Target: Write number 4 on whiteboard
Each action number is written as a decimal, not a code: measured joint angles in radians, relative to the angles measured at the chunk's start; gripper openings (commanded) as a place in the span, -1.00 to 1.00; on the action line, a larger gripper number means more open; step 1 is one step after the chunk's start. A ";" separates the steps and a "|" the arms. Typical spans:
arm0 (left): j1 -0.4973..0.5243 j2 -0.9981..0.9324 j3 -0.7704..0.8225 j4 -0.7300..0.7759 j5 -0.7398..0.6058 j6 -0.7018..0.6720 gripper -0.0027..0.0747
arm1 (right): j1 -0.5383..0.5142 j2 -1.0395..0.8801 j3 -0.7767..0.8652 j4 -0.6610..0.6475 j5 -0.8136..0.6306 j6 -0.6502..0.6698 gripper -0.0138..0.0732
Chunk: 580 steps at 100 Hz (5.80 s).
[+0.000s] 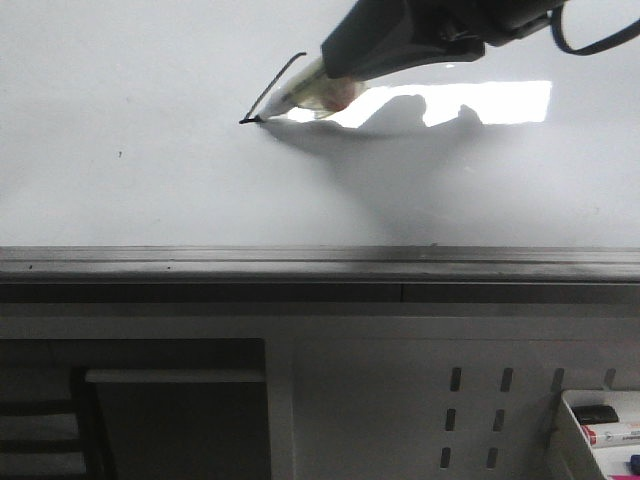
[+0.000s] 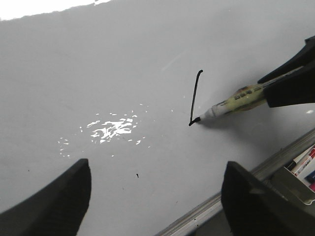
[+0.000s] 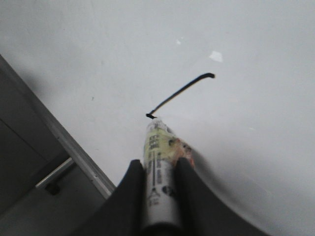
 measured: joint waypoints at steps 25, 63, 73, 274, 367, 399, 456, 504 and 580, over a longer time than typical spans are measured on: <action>0.000 0.000 0.000 0.000 0.000 0.000 0.39 | -0.049 -0.209 0.168 0.002 -0.137 0.006 -0.78; 0.000 0.000 0.000 -0.007 0.000 0.000 0.39 | -0.062 -0.228 0.113 0.015 -0.014 0.008 -0.78; 0.000 0.000 0.000 -0.007 0.000 0.000 0.39 | -0.062 -0.176 0.066 0.015 -0.014 0.008 -0.78; -0.457 0.376 -0.239 -0.147 0.109 0.371 -0.41 | -0.060 -0.278 -0.056 -0.406 0.528 0.411 -0.78; -0.458 0.375 -0.239 -0.114 0.124 0.393 -0.25 | -0.060 -0.278 -0.058 -0.414 0.554 0.411 -0.78; -0.458 0.375 -0.239 -0.110 0.124 0.393 -0.25 | -0.060 -0.278 -0.058 -0.416 0.560 0.411 -0.78; -0.458 0.375 -0.239 -0.108 0.143 0.393 -0.64 | -0.047 -0.276 -0.060 -0.416 0.550 0.411 -0.78; -0.459 0.375 -0.239 -0.078 0.158 0.399 -0.98 | -0.047 -0.276 -0.060 -0.412 0.550 0.409 -0.22; -0.460 0.206 -0.084 -0.482 -0.611 0.164 -0.98 | -0.342 -0.510 0.058 -0.409 0.431 0.417 0.24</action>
